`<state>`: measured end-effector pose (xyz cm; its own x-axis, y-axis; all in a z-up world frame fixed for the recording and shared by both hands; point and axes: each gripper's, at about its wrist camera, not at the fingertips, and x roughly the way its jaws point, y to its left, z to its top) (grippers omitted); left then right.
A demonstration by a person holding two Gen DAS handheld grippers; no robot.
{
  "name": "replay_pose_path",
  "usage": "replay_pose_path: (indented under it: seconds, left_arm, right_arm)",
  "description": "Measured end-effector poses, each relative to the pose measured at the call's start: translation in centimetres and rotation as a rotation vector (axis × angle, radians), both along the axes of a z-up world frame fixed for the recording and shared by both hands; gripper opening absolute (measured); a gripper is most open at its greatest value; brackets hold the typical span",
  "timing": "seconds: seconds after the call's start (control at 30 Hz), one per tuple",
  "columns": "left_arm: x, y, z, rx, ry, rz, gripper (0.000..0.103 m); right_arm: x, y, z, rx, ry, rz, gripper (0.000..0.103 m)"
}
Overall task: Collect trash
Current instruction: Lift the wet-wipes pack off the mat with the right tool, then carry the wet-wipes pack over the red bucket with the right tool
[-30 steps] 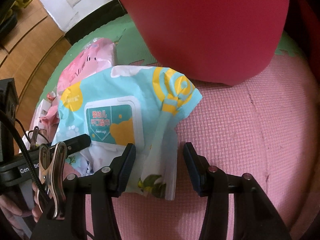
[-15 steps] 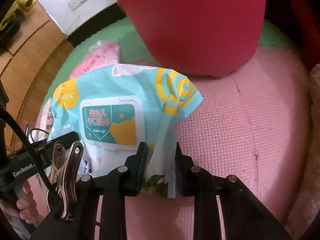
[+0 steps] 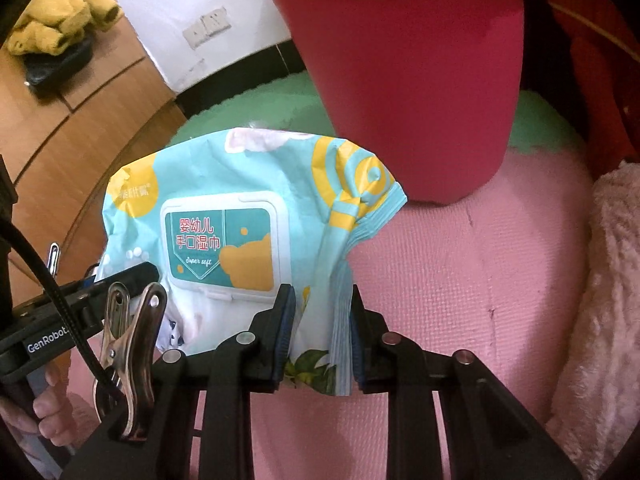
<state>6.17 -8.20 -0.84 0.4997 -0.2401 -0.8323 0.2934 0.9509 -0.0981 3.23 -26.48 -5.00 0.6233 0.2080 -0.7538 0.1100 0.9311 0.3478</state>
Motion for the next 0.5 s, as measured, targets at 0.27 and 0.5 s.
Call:
replay_pose_path:
  seconds: [0.27,0.5]
  left_arm:
    - [-1.4,-0.5,3.6,-0.034,-0.068,-0.002,0.034]
    - [-2.3,-0.7,7.3,-0.060,-0.133,0.013,0.034]
  right_arm:
    - [-2.4,-1.1,4.0,-0.038,-0.069,-0.007,0.026]
    - [-4.1,-1.8,7.1,-0.072,-0.127,0.009,0.026]
